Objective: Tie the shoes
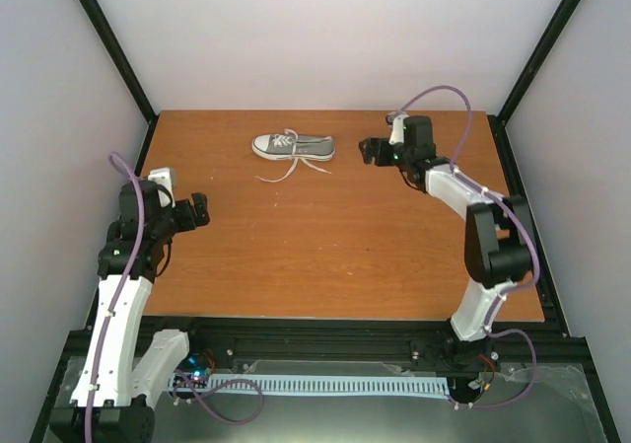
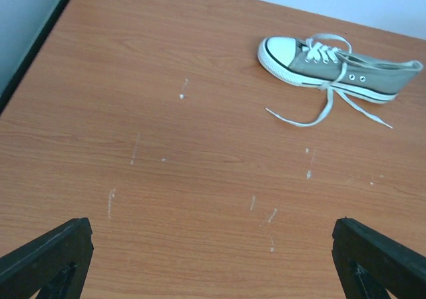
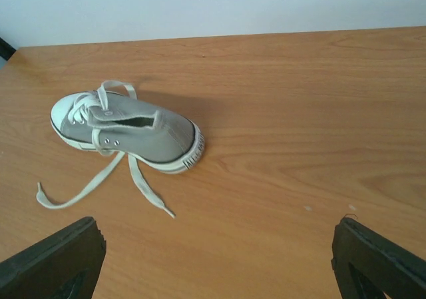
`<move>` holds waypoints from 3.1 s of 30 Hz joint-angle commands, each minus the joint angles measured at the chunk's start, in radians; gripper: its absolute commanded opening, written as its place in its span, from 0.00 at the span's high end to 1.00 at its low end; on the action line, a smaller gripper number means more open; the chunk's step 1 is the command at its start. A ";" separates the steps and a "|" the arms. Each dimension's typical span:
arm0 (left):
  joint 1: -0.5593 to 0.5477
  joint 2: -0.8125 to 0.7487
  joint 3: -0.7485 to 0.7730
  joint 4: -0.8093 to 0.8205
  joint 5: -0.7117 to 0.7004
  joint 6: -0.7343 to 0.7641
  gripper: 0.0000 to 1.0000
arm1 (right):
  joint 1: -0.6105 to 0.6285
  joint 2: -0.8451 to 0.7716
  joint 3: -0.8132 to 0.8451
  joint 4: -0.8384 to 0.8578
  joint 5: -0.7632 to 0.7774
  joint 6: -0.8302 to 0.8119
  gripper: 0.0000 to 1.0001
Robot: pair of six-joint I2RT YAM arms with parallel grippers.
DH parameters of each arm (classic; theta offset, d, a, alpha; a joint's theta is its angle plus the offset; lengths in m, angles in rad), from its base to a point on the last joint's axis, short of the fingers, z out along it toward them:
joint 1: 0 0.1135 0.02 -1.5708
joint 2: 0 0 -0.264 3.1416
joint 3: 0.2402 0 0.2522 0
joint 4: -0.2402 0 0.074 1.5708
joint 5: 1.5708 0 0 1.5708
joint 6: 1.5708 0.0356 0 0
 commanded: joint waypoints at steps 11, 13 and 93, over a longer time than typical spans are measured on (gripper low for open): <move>0.002 0.035 0.003 0.022 -0.059 0.025 0.00 | 0.070 0.576 0.661 -0.254 -0.248 0.097 0.13; 0.002 0.030 0.000 0.024 -0.061 0.026 0.00 | 0.086 0.646 0.769 -0.316 -0.250 0.084 0.15; 0.001 0.027 -0.008 0.007 -0.108 0.022 0.00 | 0.203 -0.138 0.426 -0.346 0.377 0.416 0.97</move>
